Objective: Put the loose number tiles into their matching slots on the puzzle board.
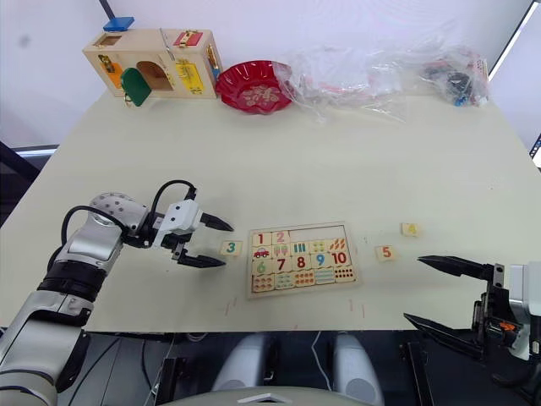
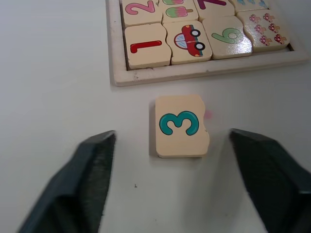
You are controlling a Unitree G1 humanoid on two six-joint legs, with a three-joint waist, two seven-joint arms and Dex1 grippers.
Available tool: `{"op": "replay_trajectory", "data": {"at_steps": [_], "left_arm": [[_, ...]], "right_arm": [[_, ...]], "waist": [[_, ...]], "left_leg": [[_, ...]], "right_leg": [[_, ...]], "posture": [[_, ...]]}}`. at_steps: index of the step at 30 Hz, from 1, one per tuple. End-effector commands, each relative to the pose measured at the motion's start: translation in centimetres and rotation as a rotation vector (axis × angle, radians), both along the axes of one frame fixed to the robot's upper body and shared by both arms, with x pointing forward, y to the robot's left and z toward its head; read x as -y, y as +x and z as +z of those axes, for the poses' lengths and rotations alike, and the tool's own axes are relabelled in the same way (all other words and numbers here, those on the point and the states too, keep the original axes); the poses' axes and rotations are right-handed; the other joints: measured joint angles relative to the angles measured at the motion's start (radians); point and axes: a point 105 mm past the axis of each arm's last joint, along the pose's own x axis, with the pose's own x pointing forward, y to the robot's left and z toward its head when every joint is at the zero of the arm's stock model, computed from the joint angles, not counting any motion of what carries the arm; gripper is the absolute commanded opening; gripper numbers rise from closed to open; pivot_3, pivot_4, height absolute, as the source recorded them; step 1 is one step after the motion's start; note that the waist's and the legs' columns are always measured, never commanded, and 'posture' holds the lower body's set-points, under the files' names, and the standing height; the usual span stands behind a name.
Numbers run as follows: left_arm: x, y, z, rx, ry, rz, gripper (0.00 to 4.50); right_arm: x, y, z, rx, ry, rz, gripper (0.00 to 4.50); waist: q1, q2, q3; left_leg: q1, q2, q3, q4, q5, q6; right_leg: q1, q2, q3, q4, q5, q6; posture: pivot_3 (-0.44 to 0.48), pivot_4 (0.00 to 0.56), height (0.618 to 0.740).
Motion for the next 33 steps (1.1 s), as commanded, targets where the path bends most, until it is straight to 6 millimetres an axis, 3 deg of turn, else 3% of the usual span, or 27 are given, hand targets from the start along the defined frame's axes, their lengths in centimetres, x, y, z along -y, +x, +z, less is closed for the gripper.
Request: {"op": "replay_trajectory", "data": {"at_steps": [1, 9, 12, 15, 20, 27, 33], "left_arm": [[0.1, 0.0, 0.2, 0.013, -0.011, -0.002, 3.41], [0.1, 0.0, 0.2, 0.016, -0.011, 0.003, 3.41], [0.0, 0.0, 0.1, 0.016, -0.008, 0.0, 2.34], [0.0, -0.1, 0.2, 0.016, -0.009, -0.004, 0.96], [-0.2, -0.4, 1.3, 0.022, -0.025, 0.01, 0.93], [0.3, -1.3, 5.7, 0.065, 0.067, 0.072, 0.93], [4.2, -1.0, 9.4, 0.172, 0.155, 0.156, 0.93]], "right_arm": [[-0.5, -0.2, 0.5, 0.023, -0.009, 0.022, 4.5], [-0.5, -0.1, 0.5, 0.022, -0.01, 0.023, 4.5], [-0.5, -0.1, 0.4, 0.022, -0.01, 0.022, 4.5], [-0.6, 0.0, 0.4, 0.023, -0.009, 0.023, 4.5], [-0.7, 0.0, 0.4, 0.024, -0.007, 0.022, 4.5], [-0.5, 0.1, 0.5, 0.042, 0.002, -0.017, 4.5], [-0.7, 0.5, 0.5, 0.066, 0.02, -0.038, 4.5]], "waist": [[0.0, 0.0, 0.0], [0.0, 0.0, 0.0], [0.0, 0.0, 0.0], [-0.001, 0.0, 0.0], [-0.002, 0.0, 0.0], [-0.001, 0.0, 0.0], [0.005, -0.001, 0.001]], "left_leg": [[0.0, 0.0, 0.0, 0.0, 0.0, 0.0], [0.0, 0.0, 0.0, 0.0, 0.0, 0.0], [0.0, 0.0, 0.0, 0.0, 0.0, 0.0], [0.0, 0.0, 0.0, 0.0, 0.0, 0.0], [0.0, 0.0, 0.0, 0.0, 0.0, 0.0], [0.0, 0.002, -0.001, 0.0, 0.0, 0.0], [-0.001, 0.0, -0.001, 0.0, 0.0, 0.0]], "right_leg": [[0.0, 0.0, 0.0, 0.0, 0.0, 0.0], [0.0, 0.0, 0.0, 0.0, 0.0, 0.0], [0.0, 0.0, 0.0, 0.0, 0.0, 0.0], [0.0, 0.0, 0.0, 0.0, 0.0, 0.0], [0.0, 0.0, 0.0, 0.0, 0.0, 0.0], [0.0, 0.0, 0.0, 0.0, 0.0, 0.0], [0.0, 0.0, -0.001, 0.0, 0.0, 0.0]], "posture": [[0.0, 0.15, 0.74], [0.0, 0.15, 0.74], [0.0, 0.15, 0.74], [0.0, 0.15, 0.74], [0.0, 0.15, 0.74], [0.0, 0.15, 0.74], [0.0, 0.15, 0.74]]}}
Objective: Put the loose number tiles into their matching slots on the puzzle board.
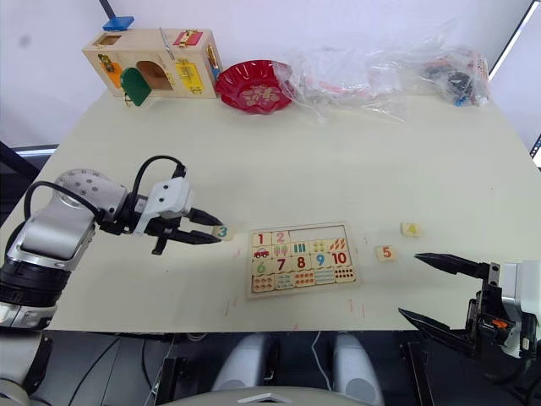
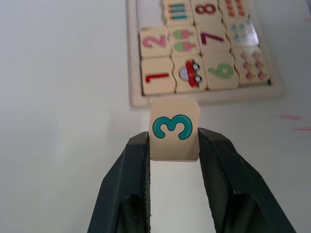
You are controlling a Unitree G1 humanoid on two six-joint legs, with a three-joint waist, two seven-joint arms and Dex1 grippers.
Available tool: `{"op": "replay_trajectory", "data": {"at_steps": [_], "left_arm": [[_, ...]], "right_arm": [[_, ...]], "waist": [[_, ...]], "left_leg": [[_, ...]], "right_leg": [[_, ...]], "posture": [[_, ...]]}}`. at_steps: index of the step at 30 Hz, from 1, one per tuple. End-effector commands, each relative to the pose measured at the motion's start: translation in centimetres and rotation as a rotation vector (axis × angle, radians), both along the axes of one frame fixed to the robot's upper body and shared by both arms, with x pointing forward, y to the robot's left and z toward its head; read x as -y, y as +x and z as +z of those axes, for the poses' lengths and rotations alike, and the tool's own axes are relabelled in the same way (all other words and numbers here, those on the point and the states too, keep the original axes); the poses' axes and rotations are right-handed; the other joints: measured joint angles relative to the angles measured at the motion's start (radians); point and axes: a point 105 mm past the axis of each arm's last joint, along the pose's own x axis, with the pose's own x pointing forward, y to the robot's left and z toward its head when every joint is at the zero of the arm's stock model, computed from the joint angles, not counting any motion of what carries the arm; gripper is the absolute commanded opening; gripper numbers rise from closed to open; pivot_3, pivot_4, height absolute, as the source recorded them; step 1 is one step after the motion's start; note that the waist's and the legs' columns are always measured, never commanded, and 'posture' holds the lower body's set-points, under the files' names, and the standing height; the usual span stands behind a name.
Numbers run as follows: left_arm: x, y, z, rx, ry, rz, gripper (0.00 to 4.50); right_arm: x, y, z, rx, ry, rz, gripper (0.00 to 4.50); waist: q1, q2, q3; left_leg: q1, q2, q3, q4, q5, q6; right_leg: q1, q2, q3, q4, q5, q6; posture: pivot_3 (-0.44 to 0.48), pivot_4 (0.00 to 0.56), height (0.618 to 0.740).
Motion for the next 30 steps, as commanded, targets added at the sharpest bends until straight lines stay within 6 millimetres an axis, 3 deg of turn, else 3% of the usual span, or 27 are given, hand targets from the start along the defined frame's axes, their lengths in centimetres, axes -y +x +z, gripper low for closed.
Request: {"op": "replay_trajectory", "data": {"at_steps": [1, 7, 9, 13, 19, 24, 30], "left_arm": [[2.7, 0.0, 2.6, 0.066, 0.057, 0.053, 0.93], [6.0, 0.2, 3.2, -0.021, 0.134, 0.116, 0.93], [7.6, 0.9, 2.9, -0.029, 0.15, 0.142, 0.93], [9.7, 0.3, 2.4, -0.052, 0.178, 0.089, 0.93], [11.1, 0.6, 1.2, -0.019, 0.225, 0.131, 0.93], [12.5, -0.3, 0.6, -0.038, 0.213, 0.106, 0.93], [13.1, 0.4, 0.2, -0.007, 0.214, 0.124, 0.93]], "right_arm": [[-0.5, 0.1, 0.6, 0.052, 0.005, 0.005, 4.5], [-0.7, 0.5, 0.5, 0.069, 0.003, 0.002, 4.5], [-0.9, 0.5, 0.5, 0.07, 0.009, 0.017, 4.5], [-1.0, 0.7, 0.3, 0.071, 0.01, 0.022, 4.5], [-0.4, 0.2, 0.2, 0.067, 0.012, 0.013, 4.5], [0.6, -0.4, 0.4, 0.104, 0.035, -0.054, 4.5], [1.4, -1.4, -0.1, 0.119, 0.094, -0.096, 4.5]], "waist": [[0.0, 0.0, 0.0], [-0.009, 0.0, 0.0], [-0.008, 0.0, 0.0], [-0.009, 0.0, 0.0], [-0.006, 0.0, 0.0], [-0.005, 0.0, 0.0], [-0.006, 0.001, 0.0]], "left_leg": [[0.0, -0.001, 0.0, 0.0, 0.0, 0.0], [0.001, -0.001, 0.001, 0.0, 0.0, 0.0], [0.001, -0.001, 0.001, 0.0, 0.0, 0.0], [0.0, -0.001, 0.001, 0.0, 0.0, 0.0], [0.0, -0.001, 0.0, -0.001, 0.0, 0.0], [0.0, -0.001, 0.0, 0.0, 0.0, 0.0], [0.0, -0.001, 0.0, 0.0, 0.0, 0.0]], "right_leg": [[0.0, 0.0, 0.0, 0.0, 0.0, 0.0], [0.0, 0.002, 0.001, 0.0, -0.001, 0.002], [0.0, 0.002, 0.001, 0.0, -0.001, 0.001], [0.0, 0.002, 0.002, 0.0, -0.001, 0.001], [-0.001, 0.002, 0.001, 0.0, -0.001, 0.0], [-0.001, 0.001, 0.001, 0.0, -0.001, 0.001], [0.0, 0.001, 0.002, 0.001, -0.001, 0.001]], "posture": [[0.0, 0.15, 0.74], [0.0, 0.15, 0.74], [0.0, 0.15, 0.74], [0.0, 0.15, 0.74], [0.0, 0.15, 0.74], [0.0, 0.15, 0.74], [0.0, 0.15, 0.74]]}}
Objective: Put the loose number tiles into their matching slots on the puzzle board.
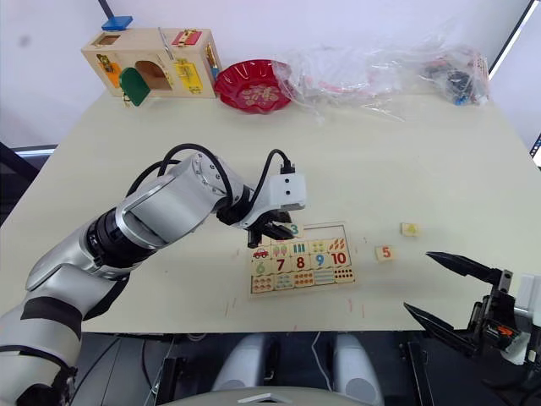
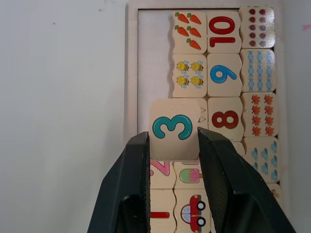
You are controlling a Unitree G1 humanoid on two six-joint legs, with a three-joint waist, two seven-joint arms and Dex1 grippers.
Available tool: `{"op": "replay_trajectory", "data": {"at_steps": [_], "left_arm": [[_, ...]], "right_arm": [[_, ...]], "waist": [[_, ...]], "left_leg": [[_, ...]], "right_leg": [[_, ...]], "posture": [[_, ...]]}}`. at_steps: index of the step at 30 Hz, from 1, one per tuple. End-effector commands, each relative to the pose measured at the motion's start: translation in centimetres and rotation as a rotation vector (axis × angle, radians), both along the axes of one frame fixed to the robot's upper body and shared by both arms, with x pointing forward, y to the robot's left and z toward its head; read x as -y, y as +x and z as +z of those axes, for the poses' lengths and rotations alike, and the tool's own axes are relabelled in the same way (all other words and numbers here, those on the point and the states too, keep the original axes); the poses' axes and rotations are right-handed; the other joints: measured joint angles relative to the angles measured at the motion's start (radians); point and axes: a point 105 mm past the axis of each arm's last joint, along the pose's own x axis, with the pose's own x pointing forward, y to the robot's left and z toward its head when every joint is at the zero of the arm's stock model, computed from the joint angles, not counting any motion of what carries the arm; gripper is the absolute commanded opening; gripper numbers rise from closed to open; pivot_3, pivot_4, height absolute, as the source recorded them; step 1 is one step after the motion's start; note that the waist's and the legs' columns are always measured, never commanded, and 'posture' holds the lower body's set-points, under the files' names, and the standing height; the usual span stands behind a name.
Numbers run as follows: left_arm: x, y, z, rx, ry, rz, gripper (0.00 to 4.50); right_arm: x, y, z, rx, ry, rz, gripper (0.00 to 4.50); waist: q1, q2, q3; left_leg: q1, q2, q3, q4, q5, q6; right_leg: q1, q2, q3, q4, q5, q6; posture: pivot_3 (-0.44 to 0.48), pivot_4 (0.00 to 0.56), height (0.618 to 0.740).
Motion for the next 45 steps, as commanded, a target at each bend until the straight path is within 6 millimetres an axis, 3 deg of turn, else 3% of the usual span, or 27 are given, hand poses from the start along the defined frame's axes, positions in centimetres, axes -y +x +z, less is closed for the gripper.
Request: {"op": "replay_trajectory", "data": {"at_steps": [1, 22, 45], "left_arm": [[0.7, 0.2, 0.7, 0.045, -0.003, -0.017, 0.93], [0.7, 1.1, -1.9, 0.076, 0.046, 0.04, 0.93], [0.7, 0.8, -2.7, 0.068, 0.067, 0.032, 0.93]], "right_arm": [[0.4, -0.7, 0.5, 0.028, 0.01, 0.001, 4.5], [0.1, -0.7, 0.4, 0.036, 0.043, -0.004, 4.5], [0.4, -1.6, -0.1, 0.013, 0.039, -0.017, 4.5]], "waist": [[0.001, 0.0, 0.0], [0.002, 0.0, 0.0], [0.002, 0.0, 0.0]], "left_leg": [[0.0, 0.0, 0.0, 0.0, 0.0, 0.0], [0.0, 0.0, 0.0, 0.0, 0.0, 0.0], [0.0, 0.0, 0.0, 0.0, 0.0, 0.0]], "right_leg": [[0.0, 0.0, 0.0, 0.0, 0.0, 0.0], [0.0, 0.0, 0.0, 0.0, 0.0, 0.0], [0.0, 0.0, 0.0, 0.0, 0.0, 0.0]], "posture": [[0.0, 0.15, 0.74], [0.0, 0.15, 0.74], [0.0, 0.15, 0.74]]}}
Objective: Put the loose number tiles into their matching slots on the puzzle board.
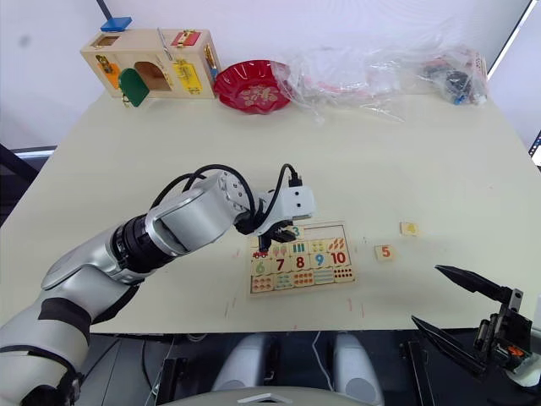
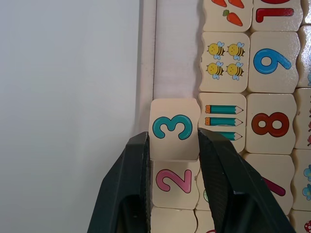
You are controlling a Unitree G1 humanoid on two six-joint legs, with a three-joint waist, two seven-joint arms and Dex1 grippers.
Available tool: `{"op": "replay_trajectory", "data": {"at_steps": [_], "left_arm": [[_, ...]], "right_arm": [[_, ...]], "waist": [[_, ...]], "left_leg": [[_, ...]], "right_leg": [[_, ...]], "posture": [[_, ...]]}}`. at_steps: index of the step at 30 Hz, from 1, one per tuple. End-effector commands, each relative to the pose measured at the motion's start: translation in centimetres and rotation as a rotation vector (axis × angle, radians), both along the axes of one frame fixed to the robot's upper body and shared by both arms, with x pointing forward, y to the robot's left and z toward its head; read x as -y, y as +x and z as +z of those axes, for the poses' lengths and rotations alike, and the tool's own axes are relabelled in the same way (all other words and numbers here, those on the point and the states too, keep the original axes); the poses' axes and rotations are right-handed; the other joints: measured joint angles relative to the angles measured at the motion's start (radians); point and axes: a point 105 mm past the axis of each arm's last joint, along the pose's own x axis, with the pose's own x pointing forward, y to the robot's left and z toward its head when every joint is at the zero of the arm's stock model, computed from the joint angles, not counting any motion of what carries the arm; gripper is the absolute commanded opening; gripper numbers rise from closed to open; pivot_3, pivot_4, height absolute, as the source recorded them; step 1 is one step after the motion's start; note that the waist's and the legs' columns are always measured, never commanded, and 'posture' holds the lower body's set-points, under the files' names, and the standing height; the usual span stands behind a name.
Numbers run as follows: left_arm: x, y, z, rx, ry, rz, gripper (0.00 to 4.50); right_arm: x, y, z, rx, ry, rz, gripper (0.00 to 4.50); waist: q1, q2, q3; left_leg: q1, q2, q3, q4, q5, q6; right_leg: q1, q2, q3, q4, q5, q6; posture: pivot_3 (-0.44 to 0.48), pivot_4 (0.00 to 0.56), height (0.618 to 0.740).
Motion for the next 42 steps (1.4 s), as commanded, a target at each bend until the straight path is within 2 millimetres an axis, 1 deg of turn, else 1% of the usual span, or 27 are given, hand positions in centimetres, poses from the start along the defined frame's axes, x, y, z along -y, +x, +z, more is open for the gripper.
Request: {"op": "replay_trajectory", "data": {"at_steps": [1, 16, 42], "left_arm": [[0.36, -0.29, 0.21, 0.015, -0.002, -0.024, 0.93], [0.88, -0.26, -0.12, 0.017, -0.001, -0.021, 0.93], [0.7, -0.21, -0.32, 0.03, 0.015, -0.051, 0.93]], "right_arm": [[-0.01, -0.32, 0.54, 0.029, -0.003, 0.001, 4.5], [-0.04, -0.42, 0.69, 0.029, -0.004, -0.002, 4.5], [-0.38, -0.48, 0.65, 0.026, 0.0, -0.003, 4.5]], "waist": [[0.0, 0.0, 0.0], [0.0, 0.0, 0.0], [0.0, 0.0, 0.0]], "left_leg": [[0.0, 0.0, 0.0, 0.0, 0.0, 0.0], [0.0, 0.0, 0.0, 0.0, 0.0, 0.0], [0.0, 0.0, 0.0, 0.0, 0.0, 0.0]], "right_leg": [[0.0, 0.0, 0.0, 0.0, 0.0, 0.0], [0.0, 0.0, 0.0, 0.0, 0.0, 0.0], [0.0, 0.0, 0.0, 0.0, 0.0, 0.0]], "posture": [[0.0, 0.15, 0.74], [0.0, 0.15, 0.74], [0.0, 0.15, 0.74]]}}
